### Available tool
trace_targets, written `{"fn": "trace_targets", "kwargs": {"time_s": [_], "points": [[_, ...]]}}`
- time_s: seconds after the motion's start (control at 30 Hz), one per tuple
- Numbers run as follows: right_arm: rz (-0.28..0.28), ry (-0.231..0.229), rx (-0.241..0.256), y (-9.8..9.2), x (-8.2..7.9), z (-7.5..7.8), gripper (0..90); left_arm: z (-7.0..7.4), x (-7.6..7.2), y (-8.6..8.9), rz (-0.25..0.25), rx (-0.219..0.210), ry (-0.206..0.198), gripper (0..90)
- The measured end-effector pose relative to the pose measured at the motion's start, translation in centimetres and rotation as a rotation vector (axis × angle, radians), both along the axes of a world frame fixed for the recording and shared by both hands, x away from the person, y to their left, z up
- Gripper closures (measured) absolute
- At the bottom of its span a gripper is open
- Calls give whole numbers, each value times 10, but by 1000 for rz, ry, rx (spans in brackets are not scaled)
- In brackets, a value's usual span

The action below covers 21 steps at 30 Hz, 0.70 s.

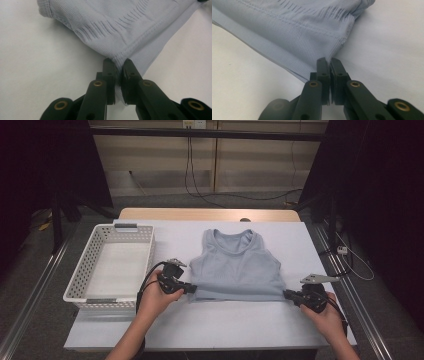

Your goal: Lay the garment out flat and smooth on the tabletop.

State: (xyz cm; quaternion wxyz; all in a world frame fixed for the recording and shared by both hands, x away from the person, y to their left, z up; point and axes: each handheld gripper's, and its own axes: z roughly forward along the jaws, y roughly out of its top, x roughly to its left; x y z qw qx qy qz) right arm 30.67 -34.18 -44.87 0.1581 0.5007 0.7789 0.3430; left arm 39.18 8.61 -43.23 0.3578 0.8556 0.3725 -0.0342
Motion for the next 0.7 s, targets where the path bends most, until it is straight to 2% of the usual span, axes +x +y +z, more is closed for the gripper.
{"fn": "trace_targets", "kwargs": {"time_s": [0.13, 0.2, 0.27, 0.37, 0.43, 0.57, 0.63, 0.7], "points": [[5, -2, 4, 0, 1, 0, 864, 5, 0, 1, 3, -14, -17, 736], [5, -3, 2, 0, 1, 0, 866, 10, 0, 2, 20, -22, -42, 670], [10, -7, -2, 0, 1, 0, 865, 14, 1, 2, 34, -46, -62, 573], [10, -7, -5, 1, 2, 0, 864, 20, 6, 2, 56, -80, -77, 517], [10, -8, -5, 2, 2, 1, 863, 19, 11, -2, 68, -82, -97, 500], [10, -11, -4, 2, 2, 1, 862, 12, 25, -9, 86, -45, -135, 534], [12, -11, -6, 2, 3, 1, 861, 7, 32, -12, 109, -57, -160, 556], [16, -10, -6, 2, 3, 1, 861, 3, 40, -14, 134, -37, -178, 561]]}}
